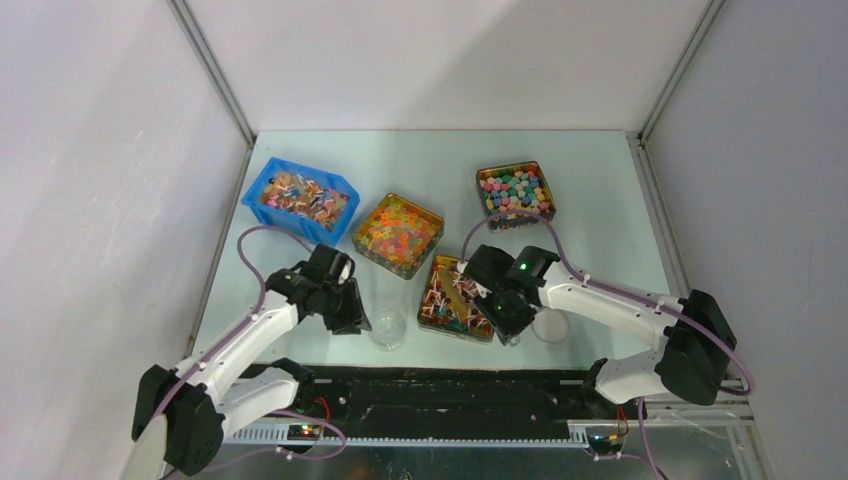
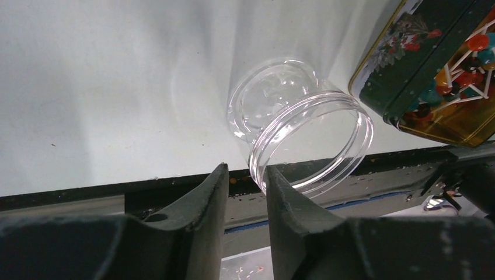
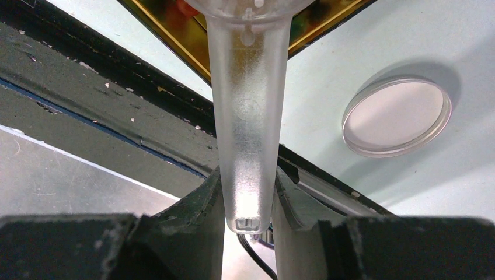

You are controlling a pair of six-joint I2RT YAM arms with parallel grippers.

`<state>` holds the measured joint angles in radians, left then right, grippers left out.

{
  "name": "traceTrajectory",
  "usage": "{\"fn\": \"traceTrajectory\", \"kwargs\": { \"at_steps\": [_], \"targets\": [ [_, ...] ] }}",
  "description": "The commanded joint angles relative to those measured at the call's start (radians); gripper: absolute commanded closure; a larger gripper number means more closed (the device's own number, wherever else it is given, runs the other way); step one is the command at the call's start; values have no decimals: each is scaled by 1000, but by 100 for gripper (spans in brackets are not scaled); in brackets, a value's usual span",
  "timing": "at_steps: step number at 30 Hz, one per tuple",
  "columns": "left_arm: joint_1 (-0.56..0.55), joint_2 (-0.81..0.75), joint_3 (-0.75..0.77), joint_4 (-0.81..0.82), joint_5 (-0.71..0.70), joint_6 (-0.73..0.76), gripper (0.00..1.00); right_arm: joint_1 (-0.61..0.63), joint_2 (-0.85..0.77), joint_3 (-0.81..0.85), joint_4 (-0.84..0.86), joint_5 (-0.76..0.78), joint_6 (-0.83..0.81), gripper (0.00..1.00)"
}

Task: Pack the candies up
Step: Adjust the packing bottle at the center of the board.

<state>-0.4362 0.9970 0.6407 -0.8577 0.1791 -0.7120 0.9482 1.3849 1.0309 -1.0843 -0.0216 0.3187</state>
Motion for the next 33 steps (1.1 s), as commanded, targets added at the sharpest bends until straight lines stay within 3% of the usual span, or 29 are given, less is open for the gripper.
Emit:
{"fn": "traceTrajectory", "kwargs": {
  "at_steps": [1,11,24,33],
  "targets": [
    [-23,22,-2,56,-12,-19,68,7,-31,38,-4,5,14,100],
    [-45,126,90,70,-86,4,92,7,-28,37,-4,8,16,100],
    [-93,384,327,2,-226,72,95,7,-24,37,-5,6,14,100],
    [-196,604,499,-58,-294,93,98,-4,-30,38,-14,6,12,100]
  ]
}}
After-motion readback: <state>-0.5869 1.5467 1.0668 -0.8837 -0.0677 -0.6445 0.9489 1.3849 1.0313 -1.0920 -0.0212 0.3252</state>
